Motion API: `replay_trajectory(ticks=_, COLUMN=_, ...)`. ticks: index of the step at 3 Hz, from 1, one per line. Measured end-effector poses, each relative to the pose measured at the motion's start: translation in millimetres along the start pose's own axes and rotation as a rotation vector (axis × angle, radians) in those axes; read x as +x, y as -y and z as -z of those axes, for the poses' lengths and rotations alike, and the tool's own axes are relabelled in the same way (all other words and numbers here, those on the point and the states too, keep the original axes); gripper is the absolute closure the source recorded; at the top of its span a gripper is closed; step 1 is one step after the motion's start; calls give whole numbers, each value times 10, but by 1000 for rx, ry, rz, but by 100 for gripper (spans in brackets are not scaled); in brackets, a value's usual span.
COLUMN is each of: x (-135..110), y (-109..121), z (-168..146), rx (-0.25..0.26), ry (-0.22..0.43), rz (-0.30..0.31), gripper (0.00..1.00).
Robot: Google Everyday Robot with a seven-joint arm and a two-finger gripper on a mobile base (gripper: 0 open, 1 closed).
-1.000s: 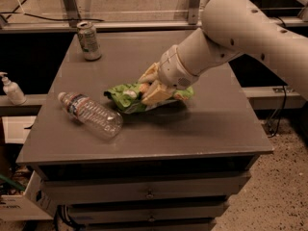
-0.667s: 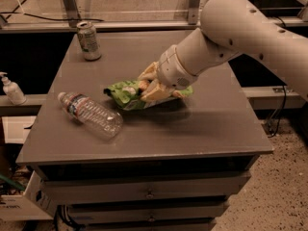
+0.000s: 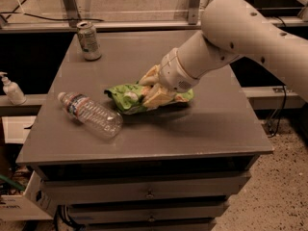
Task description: Move green rice chip bag near water bottle
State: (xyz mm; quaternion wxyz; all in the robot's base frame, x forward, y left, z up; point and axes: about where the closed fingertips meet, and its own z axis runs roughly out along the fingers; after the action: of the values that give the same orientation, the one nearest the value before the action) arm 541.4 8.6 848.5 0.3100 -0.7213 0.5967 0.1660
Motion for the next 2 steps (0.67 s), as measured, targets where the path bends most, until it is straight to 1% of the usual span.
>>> replay_trajectory(ticks=1, x=67, y=-86, z=-6, rx=-9, ry=-17, rz=-14, gripper=12)
replay_trajectory(ticks=2, x=119, y=-129, z=8, rx=-11, ry=-30, rz=-26, gripper=0)
